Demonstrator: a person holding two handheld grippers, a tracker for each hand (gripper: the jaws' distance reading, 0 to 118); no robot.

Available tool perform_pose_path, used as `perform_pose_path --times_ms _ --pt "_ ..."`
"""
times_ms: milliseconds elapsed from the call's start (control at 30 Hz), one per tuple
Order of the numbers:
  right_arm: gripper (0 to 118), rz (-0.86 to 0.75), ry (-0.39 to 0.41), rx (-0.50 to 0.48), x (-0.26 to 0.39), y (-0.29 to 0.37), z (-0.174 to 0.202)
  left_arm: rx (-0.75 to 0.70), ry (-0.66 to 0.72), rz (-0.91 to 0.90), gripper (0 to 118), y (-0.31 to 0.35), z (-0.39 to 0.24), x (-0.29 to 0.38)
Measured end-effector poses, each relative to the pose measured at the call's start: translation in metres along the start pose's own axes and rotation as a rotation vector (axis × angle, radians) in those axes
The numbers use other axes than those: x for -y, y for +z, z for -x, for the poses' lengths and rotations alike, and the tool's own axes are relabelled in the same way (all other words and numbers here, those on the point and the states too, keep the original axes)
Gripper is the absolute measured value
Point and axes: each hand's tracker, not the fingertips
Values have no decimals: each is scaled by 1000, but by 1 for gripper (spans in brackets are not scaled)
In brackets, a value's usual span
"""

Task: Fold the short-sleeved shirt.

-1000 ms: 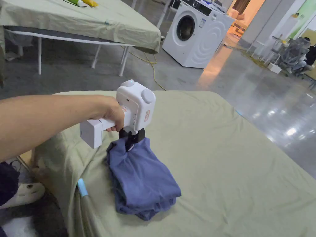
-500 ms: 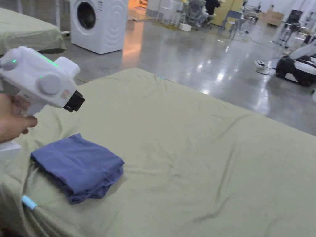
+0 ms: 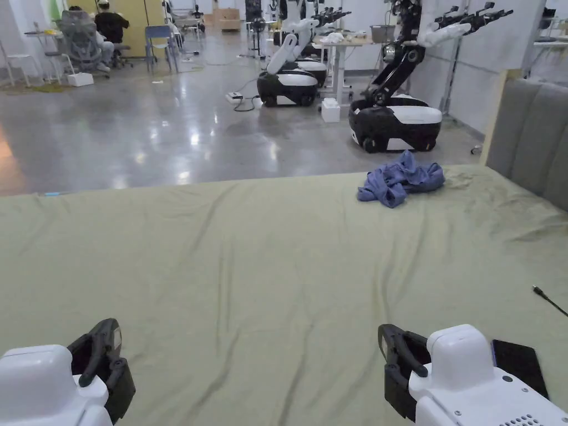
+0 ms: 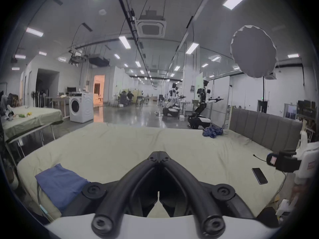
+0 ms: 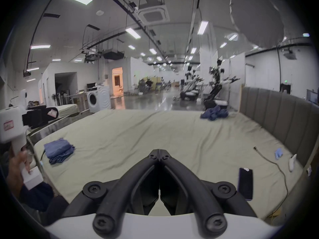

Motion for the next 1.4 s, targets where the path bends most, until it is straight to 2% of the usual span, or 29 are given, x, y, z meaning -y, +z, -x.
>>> perform_pose_path --times_ms 100,233,300,567,1133,1167,1200,1233,1267,1300,1400 --pt "2 -7 9 15 -4 9 3 -10 -59 -24 0 11 -11 4" --pt "2 -19 -14 27 -1 16 2 27 -144 39 0 14 -20 6" --pt "2 -21 -15 39 0 19 3 14 -97 24 0 15 -20 4" --pt "2 -41 -32 56 -14 27 0 -9 -103 -1 0 18 -26 -3" --pt "2 -75 -13 85 -30 30 -1 -25 -83 -11 0 19 -30 -10" --pt "2 -95 -12 90 -30 31 -1 -1 -75 14 5 16 -27 -11" --pt "13 -125 -5 113 -31 33 0 42 -68 54 32 12 -25 -11" --pt "74 -136 10 148 -30 32 0 28 -74 70 90 6 -25 -9" --pt "118 -110 8 139 -32 27 -1 -7 -102 40 109 7 -25 -6" --pt "117 -198 18 150 -35 35 -1 -55 -108 -24 110 15 -26 -4" --pt "118 -117 2 153 -39 38 0 -58 -103 -71 110 25 -25 -8"
